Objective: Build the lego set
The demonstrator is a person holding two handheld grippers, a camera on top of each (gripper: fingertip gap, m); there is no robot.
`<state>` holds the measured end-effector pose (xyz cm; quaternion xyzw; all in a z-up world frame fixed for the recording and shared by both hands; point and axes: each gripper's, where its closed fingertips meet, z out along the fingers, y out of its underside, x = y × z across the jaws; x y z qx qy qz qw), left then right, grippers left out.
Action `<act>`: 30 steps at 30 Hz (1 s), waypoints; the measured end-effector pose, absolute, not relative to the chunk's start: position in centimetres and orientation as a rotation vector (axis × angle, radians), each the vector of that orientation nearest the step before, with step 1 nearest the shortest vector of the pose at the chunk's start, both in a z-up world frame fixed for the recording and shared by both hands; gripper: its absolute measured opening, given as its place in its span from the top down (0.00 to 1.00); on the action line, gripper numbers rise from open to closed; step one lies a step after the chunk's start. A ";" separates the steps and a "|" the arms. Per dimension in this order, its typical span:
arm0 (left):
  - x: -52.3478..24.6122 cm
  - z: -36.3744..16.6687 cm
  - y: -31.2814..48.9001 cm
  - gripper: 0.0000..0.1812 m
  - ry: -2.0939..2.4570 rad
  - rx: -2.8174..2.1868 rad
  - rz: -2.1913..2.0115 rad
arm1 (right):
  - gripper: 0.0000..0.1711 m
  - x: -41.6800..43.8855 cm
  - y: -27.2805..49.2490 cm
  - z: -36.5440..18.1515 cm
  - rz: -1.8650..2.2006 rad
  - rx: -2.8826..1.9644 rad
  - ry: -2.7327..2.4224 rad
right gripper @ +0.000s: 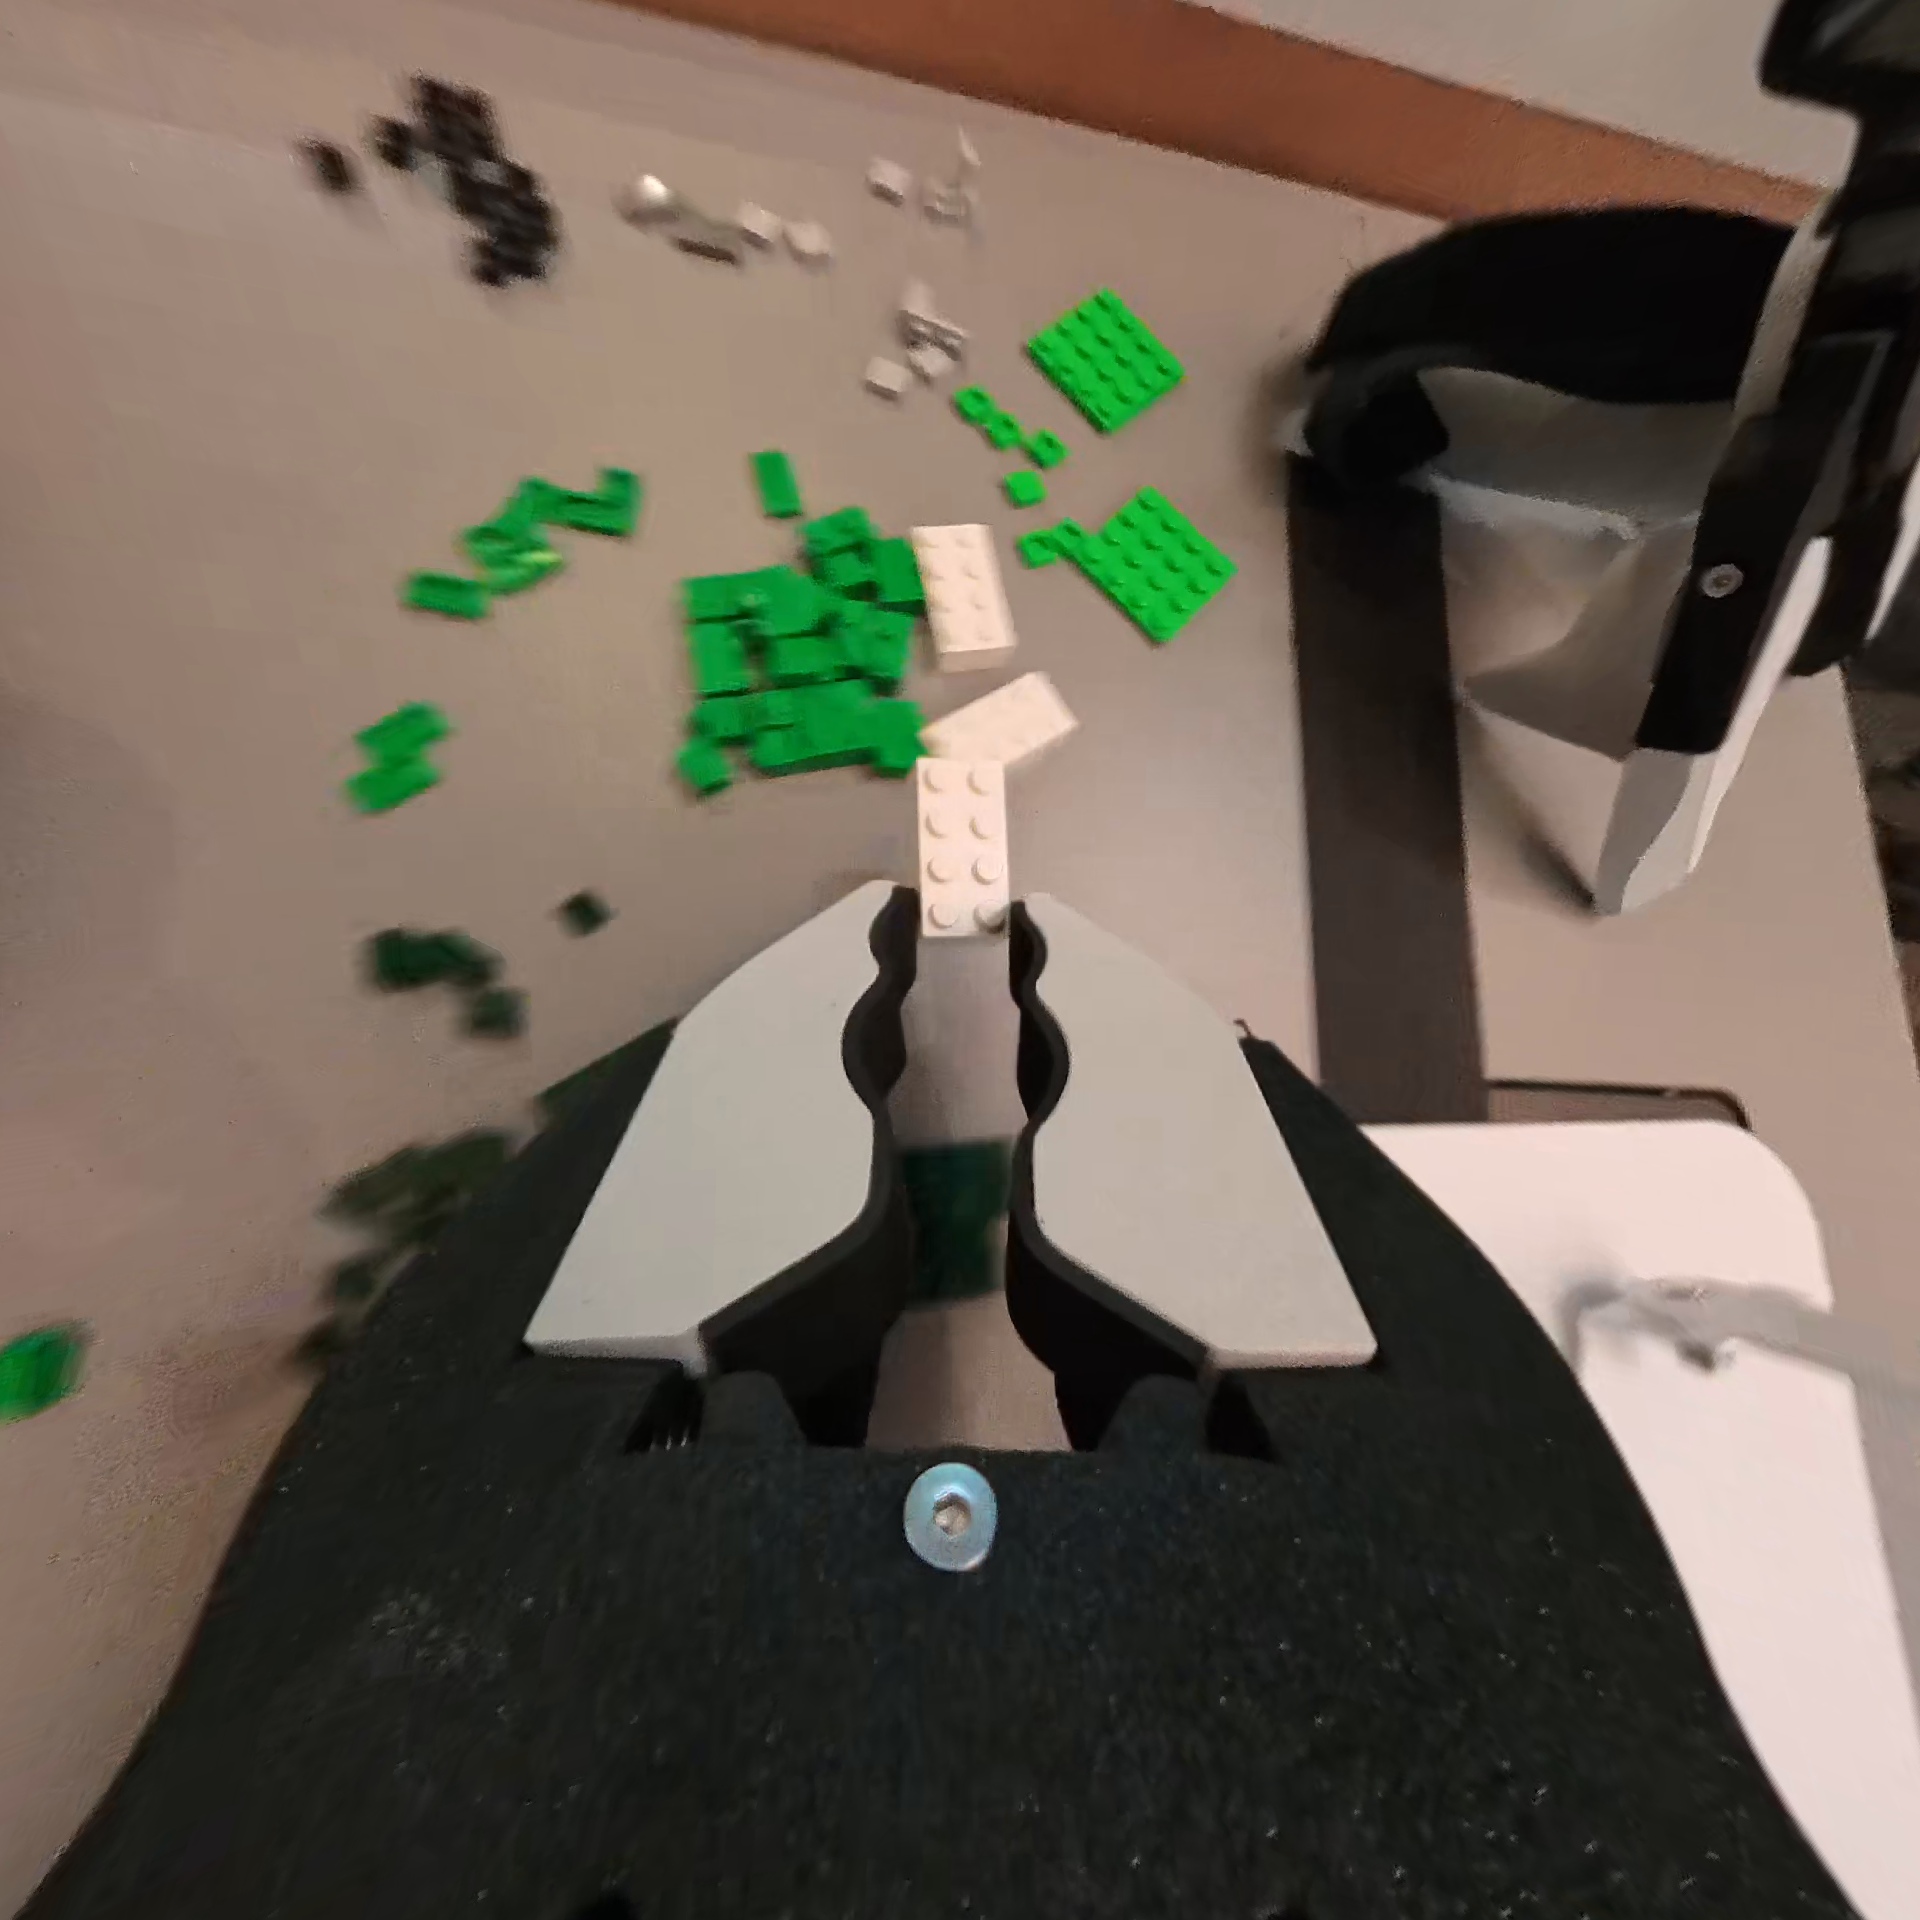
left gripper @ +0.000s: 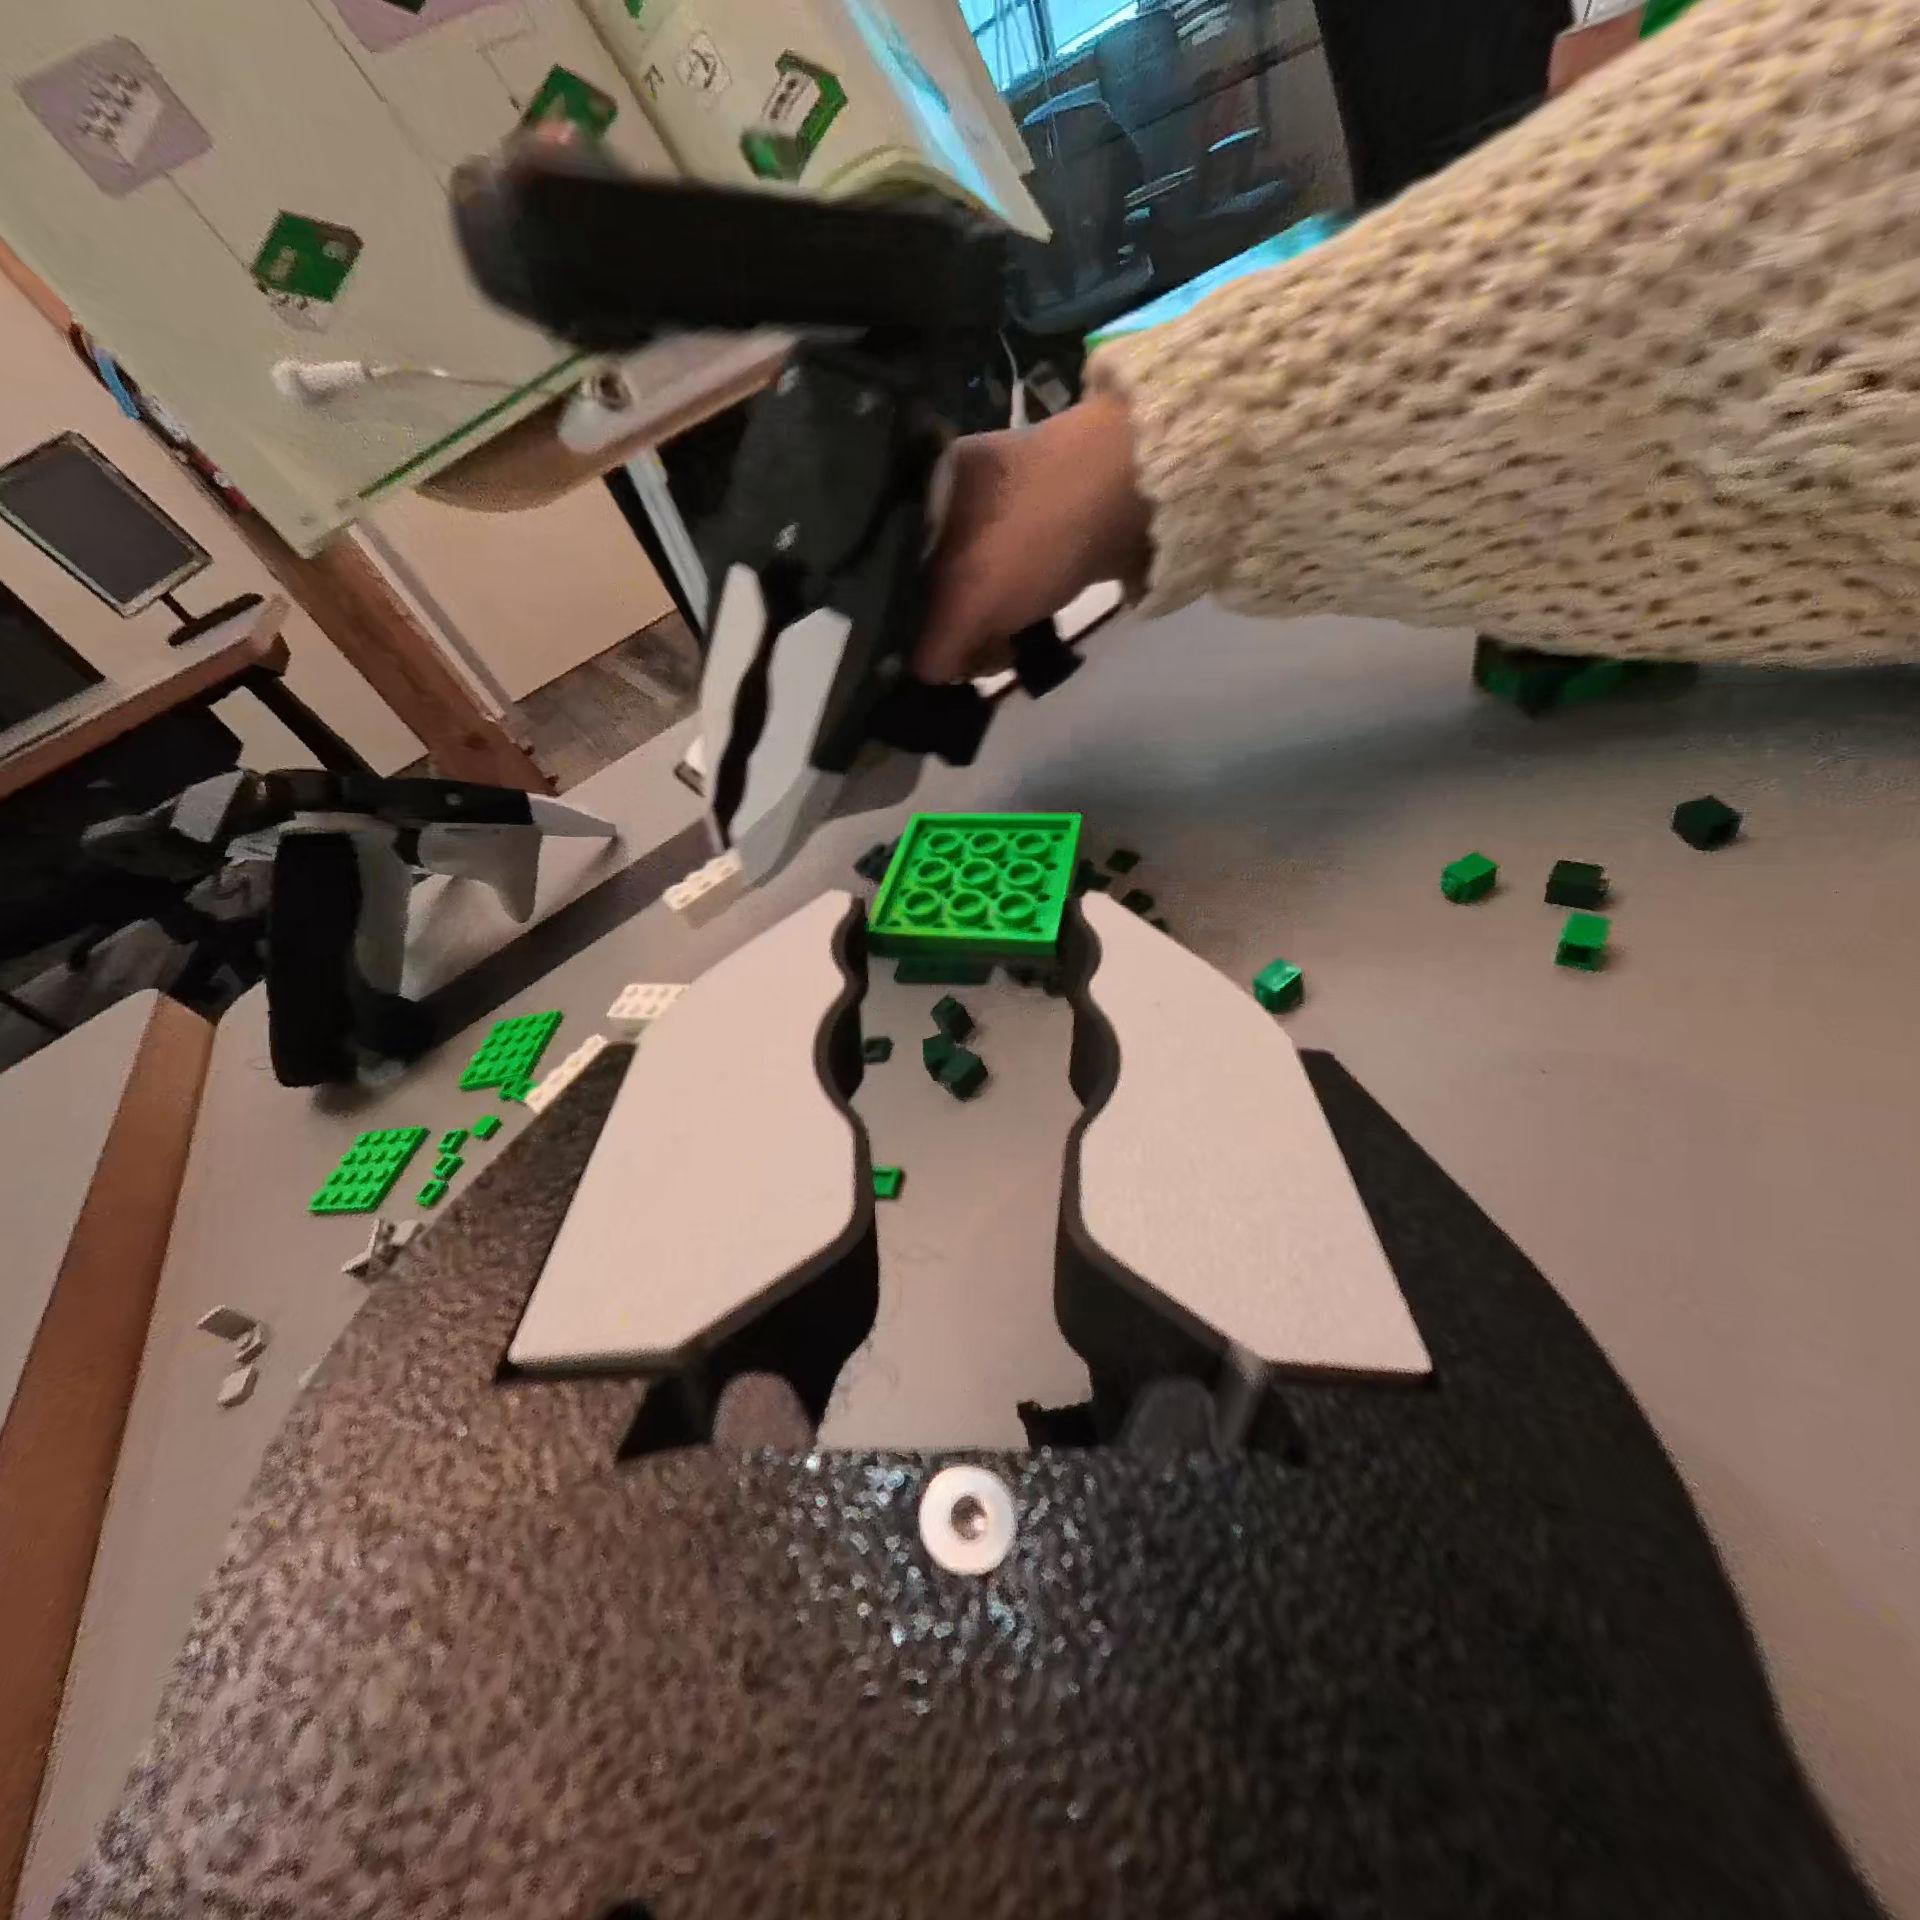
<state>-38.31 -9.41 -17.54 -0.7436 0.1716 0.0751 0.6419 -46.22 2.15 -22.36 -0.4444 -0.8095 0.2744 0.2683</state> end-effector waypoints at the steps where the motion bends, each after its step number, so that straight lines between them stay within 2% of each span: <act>1: -38.1 -17.4 -9.4 0.80 0.394 -1.687 0.174 | 0.90 -44.4 1.0 -21.7 0.770 -1.176 -2.192; 10: -33.6 -18.2 -8.9 0.80 0.521 -1.690 0.131 | 0.90 -29.6 -6.1 -21.4 0.519 -0.933 -2.423; 21: -28.3 -20.7 -9.4 0.80 0.788 -1.724 0.098 | 0.91 -26.8 -9.9 -19.5 0.798 -1.032 -2.278; 30: -27.9 -20.4 -10.0 0.80 0.799 -1.700 0.025 | 0.91 -18.6 -6.8 -18.9 0.569 -1.264 -2.226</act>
